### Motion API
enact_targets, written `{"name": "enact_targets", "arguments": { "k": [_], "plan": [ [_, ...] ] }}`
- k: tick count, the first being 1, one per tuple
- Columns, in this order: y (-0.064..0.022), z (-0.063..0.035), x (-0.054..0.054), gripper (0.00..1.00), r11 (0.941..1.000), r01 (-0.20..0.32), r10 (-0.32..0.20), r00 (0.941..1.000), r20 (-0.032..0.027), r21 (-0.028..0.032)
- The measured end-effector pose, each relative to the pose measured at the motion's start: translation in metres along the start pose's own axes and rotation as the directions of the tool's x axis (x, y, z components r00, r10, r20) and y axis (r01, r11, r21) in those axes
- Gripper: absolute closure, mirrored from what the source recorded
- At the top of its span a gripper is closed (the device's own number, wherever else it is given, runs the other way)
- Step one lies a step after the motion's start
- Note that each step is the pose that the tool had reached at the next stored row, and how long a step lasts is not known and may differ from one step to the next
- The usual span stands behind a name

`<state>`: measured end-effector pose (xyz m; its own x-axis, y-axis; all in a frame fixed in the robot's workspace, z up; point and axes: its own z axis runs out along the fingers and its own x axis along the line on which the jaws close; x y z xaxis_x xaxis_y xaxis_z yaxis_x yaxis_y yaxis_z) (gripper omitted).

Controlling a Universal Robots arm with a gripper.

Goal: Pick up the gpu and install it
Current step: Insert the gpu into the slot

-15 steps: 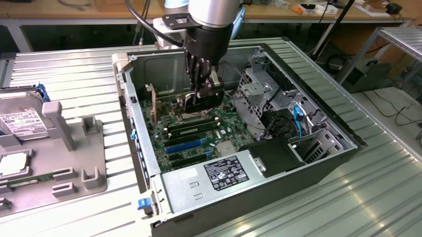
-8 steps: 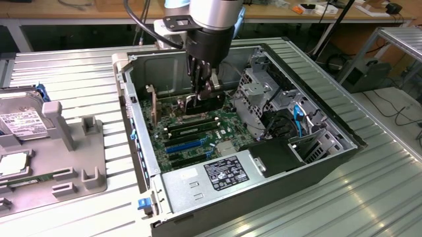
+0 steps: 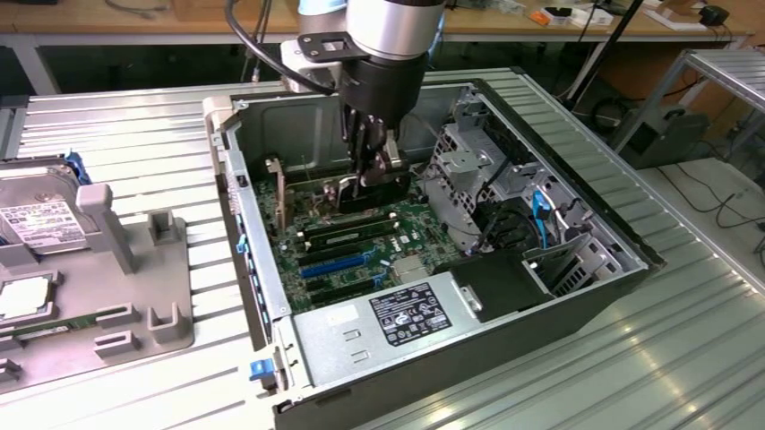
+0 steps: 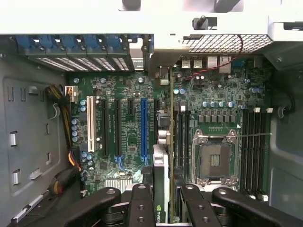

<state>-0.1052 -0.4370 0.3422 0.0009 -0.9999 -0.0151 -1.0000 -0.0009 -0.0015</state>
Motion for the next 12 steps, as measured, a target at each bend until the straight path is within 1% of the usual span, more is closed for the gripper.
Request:
{"name": "enact_targets", "arguments": {
  "k": [3,12],
  "plan": [
    [0.0,0.0009,0.0032,0.73,1.0,-0.001,0.001,1.0,0.0,0.0],
    [0.0,0.004,0.0082,0.73,0.9999,-0.01,0.01,0.9999,0.0001,0.0002]
  ]
}}
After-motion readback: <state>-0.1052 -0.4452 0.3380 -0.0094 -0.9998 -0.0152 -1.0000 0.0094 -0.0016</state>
